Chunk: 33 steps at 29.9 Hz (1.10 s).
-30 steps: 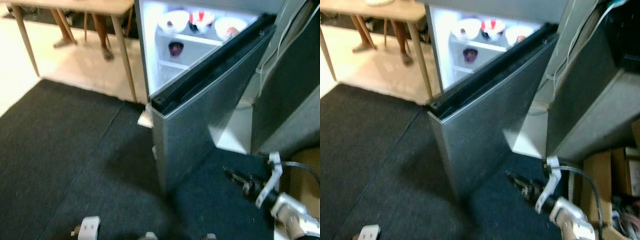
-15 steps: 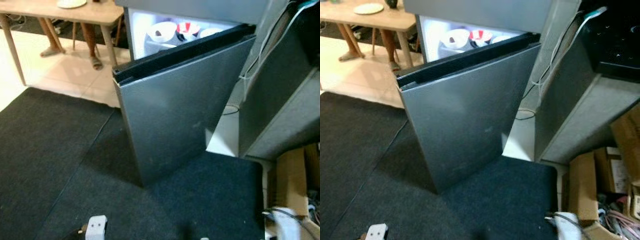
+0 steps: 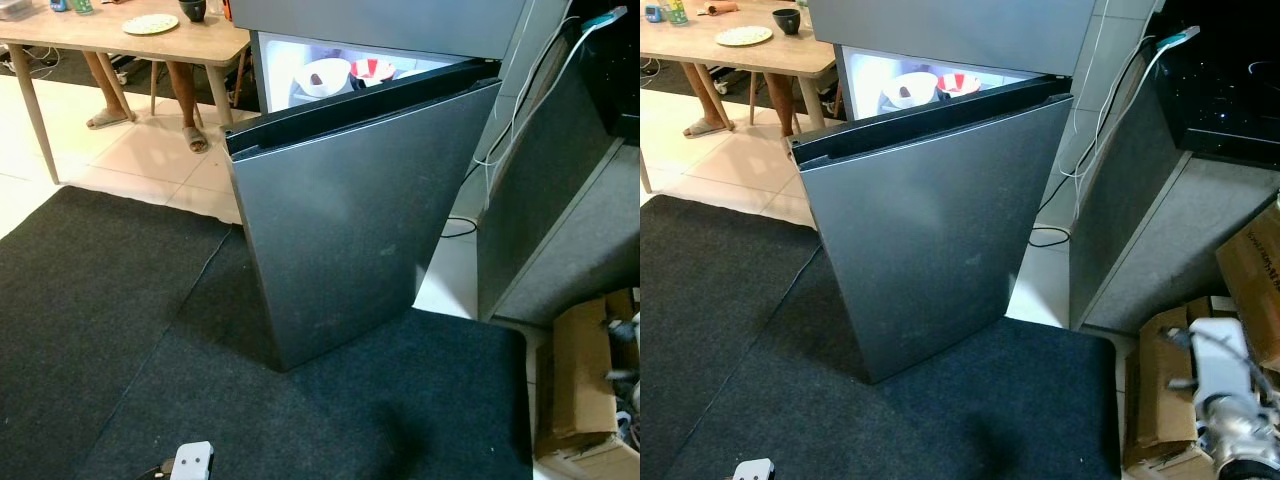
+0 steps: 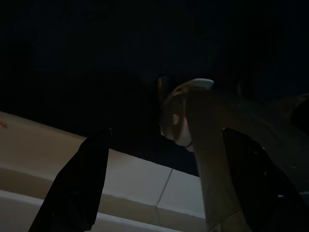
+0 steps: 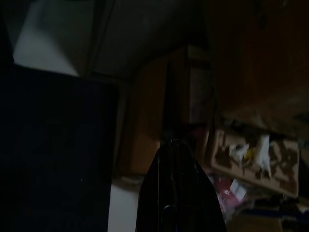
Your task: Restocking fridge
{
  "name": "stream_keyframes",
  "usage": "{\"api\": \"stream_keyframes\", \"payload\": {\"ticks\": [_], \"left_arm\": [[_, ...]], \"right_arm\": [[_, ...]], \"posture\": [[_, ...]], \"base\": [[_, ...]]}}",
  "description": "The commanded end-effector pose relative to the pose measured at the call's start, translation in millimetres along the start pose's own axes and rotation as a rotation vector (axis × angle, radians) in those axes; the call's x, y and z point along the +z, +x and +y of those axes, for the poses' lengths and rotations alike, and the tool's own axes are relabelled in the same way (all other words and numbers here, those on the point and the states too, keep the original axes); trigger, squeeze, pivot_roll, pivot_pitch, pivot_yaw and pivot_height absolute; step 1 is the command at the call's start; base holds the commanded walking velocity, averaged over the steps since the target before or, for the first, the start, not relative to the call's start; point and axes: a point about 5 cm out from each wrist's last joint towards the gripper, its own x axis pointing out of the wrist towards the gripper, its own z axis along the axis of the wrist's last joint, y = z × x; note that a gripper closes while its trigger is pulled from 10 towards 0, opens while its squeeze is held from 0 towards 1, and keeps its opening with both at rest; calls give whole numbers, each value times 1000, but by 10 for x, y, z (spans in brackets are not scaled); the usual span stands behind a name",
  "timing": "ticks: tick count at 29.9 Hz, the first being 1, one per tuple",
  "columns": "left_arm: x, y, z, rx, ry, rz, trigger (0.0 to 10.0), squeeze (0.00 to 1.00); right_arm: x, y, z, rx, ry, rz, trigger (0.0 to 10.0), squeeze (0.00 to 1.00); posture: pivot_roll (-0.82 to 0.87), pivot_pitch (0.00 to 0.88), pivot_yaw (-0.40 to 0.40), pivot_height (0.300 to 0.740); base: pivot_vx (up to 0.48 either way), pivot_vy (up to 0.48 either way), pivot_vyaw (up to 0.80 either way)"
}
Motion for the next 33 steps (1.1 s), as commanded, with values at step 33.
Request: {"api": "stream_keyframes", "payload": {"ticks": [33], "left_arm": [[-172, -25, -42, -9, 4, 55, 10000, 0]], "right_arm": [[-712, -340, 1303, 495, -73, 172, 10000, 0]], "posture": [[-122, 132, -19, 740]], "base": [[0, 0, 0]]}}
